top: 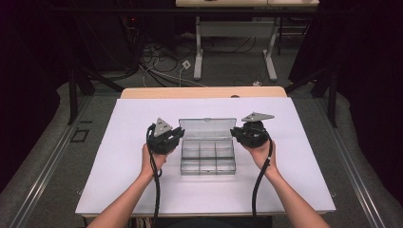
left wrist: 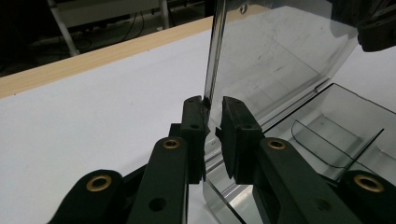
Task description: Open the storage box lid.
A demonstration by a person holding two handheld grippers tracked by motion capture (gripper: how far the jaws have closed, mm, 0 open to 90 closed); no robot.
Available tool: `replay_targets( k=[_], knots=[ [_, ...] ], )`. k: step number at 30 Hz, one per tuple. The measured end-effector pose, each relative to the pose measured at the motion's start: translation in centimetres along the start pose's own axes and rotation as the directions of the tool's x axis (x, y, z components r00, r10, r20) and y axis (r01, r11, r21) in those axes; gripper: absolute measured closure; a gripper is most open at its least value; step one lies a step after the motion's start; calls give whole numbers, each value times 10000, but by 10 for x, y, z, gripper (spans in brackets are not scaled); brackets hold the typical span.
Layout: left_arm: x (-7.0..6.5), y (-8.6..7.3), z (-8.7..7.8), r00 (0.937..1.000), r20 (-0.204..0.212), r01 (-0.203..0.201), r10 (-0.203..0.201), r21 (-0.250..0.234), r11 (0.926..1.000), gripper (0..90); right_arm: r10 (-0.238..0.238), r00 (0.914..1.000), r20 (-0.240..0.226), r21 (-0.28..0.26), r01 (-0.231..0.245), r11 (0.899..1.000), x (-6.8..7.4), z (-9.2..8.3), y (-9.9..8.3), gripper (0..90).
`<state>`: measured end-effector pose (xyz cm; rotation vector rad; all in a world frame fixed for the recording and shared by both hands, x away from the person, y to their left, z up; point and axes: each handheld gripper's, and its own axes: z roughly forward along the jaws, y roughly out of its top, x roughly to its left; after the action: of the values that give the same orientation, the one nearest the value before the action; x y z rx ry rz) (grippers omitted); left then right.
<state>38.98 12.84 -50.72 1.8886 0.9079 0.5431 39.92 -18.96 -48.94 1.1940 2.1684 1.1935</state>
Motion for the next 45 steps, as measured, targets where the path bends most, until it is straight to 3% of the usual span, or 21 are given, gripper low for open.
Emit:
replay_targets(
  k=[45],
  knots=[
    [0, -18, 20, 9994, -260, -189, 213, 880, 9959, 799, 185, 9997, 154, 497, -192, 9986, -3, 20, -10, 782]
  ],
)
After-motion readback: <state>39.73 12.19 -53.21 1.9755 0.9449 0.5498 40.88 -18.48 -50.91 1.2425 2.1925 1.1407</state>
